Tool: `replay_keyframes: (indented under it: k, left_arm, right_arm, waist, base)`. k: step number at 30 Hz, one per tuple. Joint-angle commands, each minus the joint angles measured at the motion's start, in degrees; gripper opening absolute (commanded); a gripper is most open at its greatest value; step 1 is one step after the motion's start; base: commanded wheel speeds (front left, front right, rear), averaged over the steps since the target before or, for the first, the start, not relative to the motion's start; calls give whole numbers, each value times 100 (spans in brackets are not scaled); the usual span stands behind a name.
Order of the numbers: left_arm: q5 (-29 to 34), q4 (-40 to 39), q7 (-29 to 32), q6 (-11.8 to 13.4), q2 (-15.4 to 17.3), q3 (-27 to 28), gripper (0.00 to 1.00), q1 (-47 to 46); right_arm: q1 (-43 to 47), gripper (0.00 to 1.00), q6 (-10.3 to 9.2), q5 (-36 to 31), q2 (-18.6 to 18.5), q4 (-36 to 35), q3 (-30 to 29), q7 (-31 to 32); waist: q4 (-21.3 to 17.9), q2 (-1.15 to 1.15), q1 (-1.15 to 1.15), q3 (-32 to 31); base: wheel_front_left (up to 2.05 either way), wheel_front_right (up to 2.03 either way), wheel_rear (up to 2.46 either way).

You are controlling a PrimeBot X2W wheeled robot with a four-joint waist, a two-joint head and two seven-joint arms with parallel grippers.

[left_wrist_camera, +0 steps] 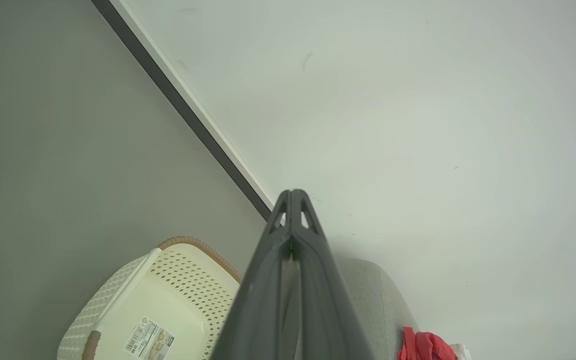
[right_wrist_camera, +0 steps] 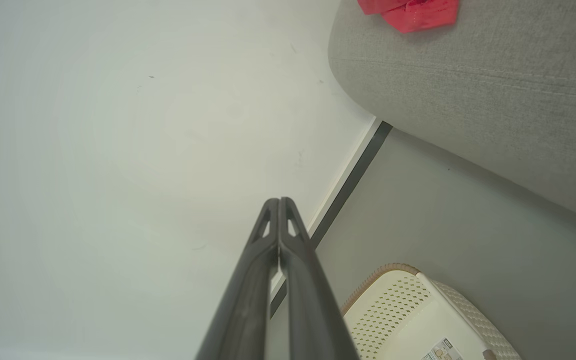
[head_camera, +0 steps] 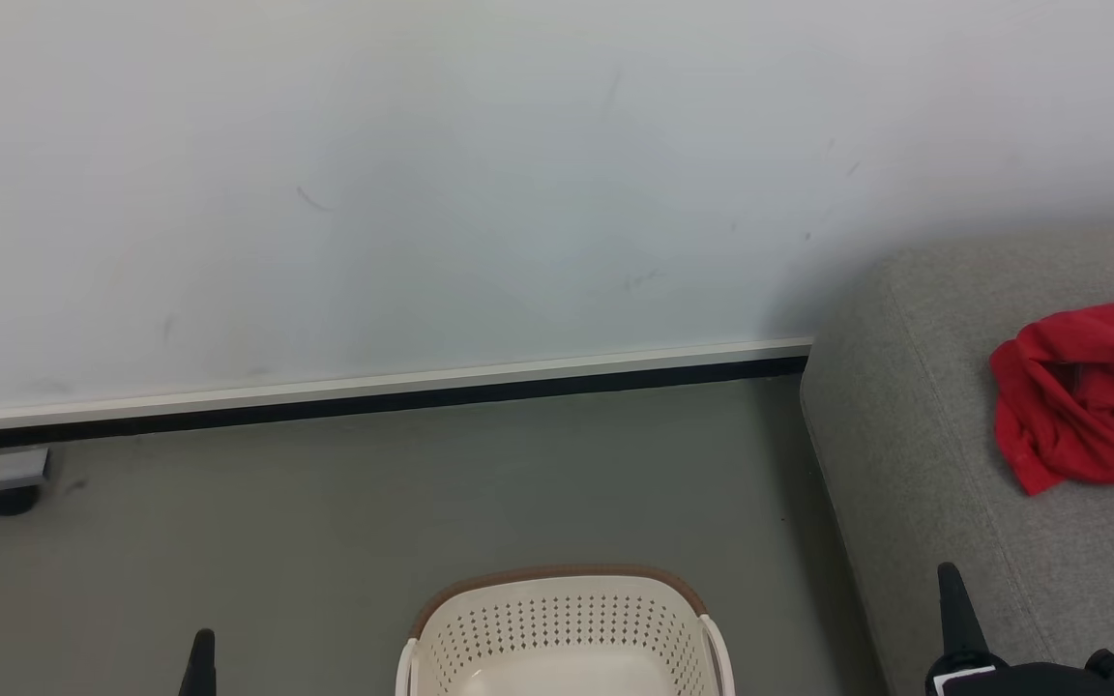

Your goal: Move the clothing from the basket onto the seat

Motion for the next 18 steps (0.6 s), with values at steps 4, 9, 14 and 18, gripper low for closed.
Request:
replay_keyframes:
  k: [4, 9, 14, 18]
  left_arm:
    - [-321, -7, 97, -10, 11, 64, 0, -167]
    - [-712, 33, 215, -13, 9, 97, 0, -226]
    - [-976, 62, 304, -17, 8, 124, 0, -279]
    - [-1171, 83, 364, -19, 7, 146, 0, -293]
  right_arm:
    - [-126, 0, 2, 390, -71, -54, -34, 31]
    - [-166, 0, 2, 859, -101, -48, -67, 68]
    - [-206, 0, 2, 1186, -125, -44, -90, 96]
    - [-242, 0, 2, 1437, -145, -42, -107, 115]
  waist:
    - [-4, 0, 0, 8]
    - [-10, 0, 0, 21]
    - [-14, 0, 0, 30]
    - [-17, 0, 0, 37]
  base:
    - [0, 0, 0]
    - [0, 0, 0]
    - [0, 0, 0]
    - [0, 0, 0]
